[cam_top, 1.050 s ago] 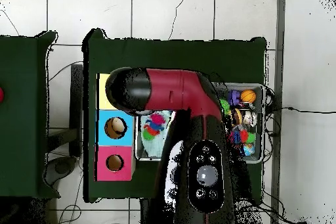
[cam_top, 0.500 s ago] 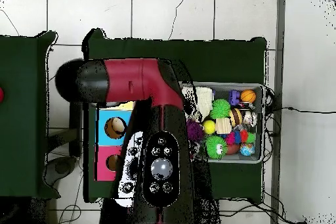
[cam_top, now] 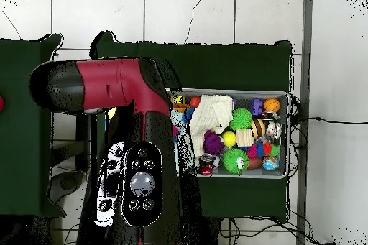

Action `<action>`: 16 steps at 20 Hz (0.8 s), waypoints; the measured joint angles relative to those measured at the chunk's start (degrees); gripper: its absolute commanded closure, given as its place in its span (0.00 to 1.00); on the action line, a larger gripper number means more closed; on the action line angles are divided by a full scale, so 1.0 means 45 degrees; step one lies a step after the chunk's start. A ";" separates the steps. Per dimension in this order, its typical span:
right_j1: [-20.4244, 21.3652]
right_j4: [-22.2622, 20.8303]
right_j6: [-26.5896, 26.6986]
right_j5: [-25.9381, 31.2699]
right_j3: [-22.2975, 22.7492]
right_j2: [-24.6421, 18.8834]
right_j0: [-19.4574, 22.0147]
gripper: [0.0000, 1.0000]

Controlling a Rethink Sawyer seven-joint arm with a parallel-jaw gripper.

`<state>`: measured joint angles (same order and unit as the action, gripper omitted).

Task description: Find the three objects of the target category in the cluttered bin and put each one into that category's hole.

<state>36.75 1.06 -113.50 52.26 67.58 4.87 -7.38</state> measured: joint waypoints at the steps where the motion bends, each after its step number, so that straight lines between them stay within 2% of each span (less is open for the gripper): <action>1: -0.0030 0.0021 -0.0011 0.0000 -0.0028 0.0007 -0.0021 1.00; 6: -0.0557 0.0097 -0.0021 0.0124 -0.0365 0.0217 -0.0205 1.00; 16: -0.2219 0.0105 -0.0318 0.1235 -0.0849 0.1047 -0.0546 1.00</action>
<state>26.77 1.53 -114.93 57.82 63.76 9.58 -9.83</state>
